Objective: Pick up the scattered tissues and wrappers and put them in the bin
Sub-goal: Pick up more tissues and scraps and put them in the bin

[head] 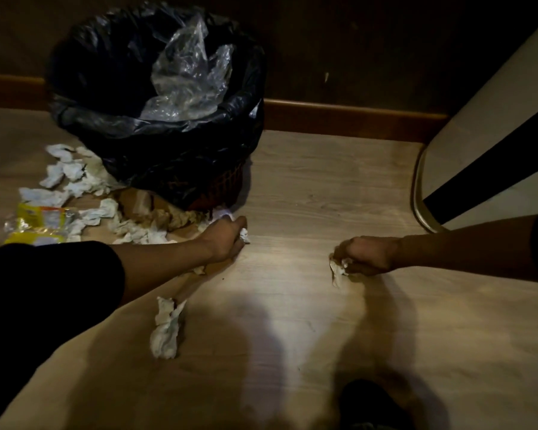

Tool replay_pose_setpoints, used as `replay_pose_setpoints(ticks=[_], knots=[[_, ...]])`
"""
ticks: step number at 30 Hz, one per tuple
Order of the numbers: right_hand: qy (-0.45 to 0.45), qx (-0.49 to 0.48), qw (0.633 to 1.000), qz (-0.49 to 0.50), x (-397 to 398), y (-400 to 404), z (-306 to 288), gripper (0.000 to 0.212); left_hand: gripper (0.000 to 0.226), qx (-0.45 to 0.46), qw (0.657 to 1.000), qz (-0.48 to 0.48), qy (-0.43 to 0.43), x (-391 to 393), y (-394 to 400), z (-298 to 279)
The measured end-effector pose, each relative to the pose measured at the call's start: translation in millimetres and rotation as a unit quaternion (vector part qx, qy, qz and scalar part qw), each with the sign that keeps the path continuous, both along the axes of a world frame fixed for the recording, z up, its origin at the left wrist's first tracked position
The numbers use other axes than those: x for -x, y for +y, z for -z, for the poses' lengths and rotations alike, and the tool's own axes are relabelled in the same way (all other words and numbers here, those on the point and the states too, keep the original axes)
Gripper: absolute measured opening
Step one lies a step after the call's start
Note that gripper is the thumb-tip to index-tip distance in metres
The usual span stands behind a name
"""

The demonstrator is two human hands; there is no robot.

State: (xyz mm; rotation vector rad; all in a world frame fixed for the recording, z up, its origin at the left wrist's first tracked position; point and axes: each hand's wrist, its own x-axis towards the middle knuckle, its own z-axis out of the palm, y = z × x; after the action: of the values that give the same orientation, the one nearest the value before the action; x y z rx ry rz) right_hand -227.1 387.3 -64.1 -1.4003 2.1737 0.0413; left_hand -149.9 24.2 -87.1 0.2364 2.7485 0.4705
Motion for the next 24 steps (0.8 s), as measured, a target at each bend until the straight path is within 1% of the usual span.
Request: replay_pose_setpoints(ticks=[1, 3, 4, 7, 8, 9, 11, 12, 14, 15, 16, 17, 19, 20, 22, 23, 24], knots=[[-0.022, 0.017, 0.999, 0.032, 4, -10, 4, 0.01, 0.031, 0.002, 1.0, 0.011, 0.004, -5, -1, -4], [-0.017, 0.036, 0.999, 0.033, 6, -36, 5, 0.021, 0.027, 0.005, 1.0, 0.026, 0.007, -17, -3, -15], [-0.024, 0.044, 0.998, 0.045, 6, -52, 1, 0.02, 0.026, 0.004, 0.999, 0.033, 0.009, -24, -5, -20], [-0.02, 0.072, 0.995, 0.073, 4, -105, -7, 0.01, 0.025, 0.0, 0.999, 0.043, 0.0, -50, -18, -30], [-0.014, 0.07, 0.994, 0.088, 5, -123, -10, 0.017, 0.025, -0.001, 0.999, 0.04, -0.007, -60, -23, -34], [-0.008, 0.078, 0.992, 0.1, 4, -140, -12, 0.028, 0.026, 0.003, 0.999, 0.035, -0.017, -70, -29, -37], [0.012, 0.106, 0.989, 0.104, 3, -169, -13, 0.044, 0.03, 0.023, 0.999, 0.021, -0.035, -90, -42, -42], [0.01, 0.113, 0.988, 0.1, 1, -183, -13, 0.047, 0.031, 0.029, 0.999, 0.011, -0.038, -100, -49, -44], [-0.028, 0.121, 0.986, 0.114, -2, -205, -11, 0.048, 0.031, 0.032, 0.999, -0.013, -0.039, -120, -61, -47], [-0.033, 0.115, 0.986, 0.119, -4, -212, -8, 0.046, 0.03, 0.029, 0.998, -0.025, -0.039, -129, -67, -47], [-0.019, 0.103, 0.988, 0.115, -4, -220, -4, 0.046, 0.03, 0.03, 0.998, -0.034, -0.039, -138, -72, -47], [0.002, 0.09, 0.991, 0.098, -4, -225, 2, 0.049, 0.032, 0.033, 0.998, -0.045, -0.042, -147, -77, -45], [-0.013, 0.084, 0.995, 0.06, -8, -233, 8, 0.054, 0.036, 0.048, 0.996, -0.06, -0.055, -162, -82, -43], [-0.011, 0.09, 0.995, 0.042, -9, -237, 10, 0.05, 0.038, 0.052, 0.995, -0.065, -0.063, -168, -83, -41], [0.043, 0.099, 0.994, 0.017, -8, -239, 14, 0.029, 0.042, 0.054, 0.993, -0.073, -0.08, -178, -83, -38], [0.052, 0.107, 0.993, 0.014, -8, -239, 16, 0.024, 0.047, 0.053, 0.992, -0.076, -0.088, -182, -81, -36], [0.037, 0.113, 0.993, 0.024, -10, -239, 19, 0.024, 0.053, 0.05, 0.991, -0.082, -0.095, -186, -78, -36]])
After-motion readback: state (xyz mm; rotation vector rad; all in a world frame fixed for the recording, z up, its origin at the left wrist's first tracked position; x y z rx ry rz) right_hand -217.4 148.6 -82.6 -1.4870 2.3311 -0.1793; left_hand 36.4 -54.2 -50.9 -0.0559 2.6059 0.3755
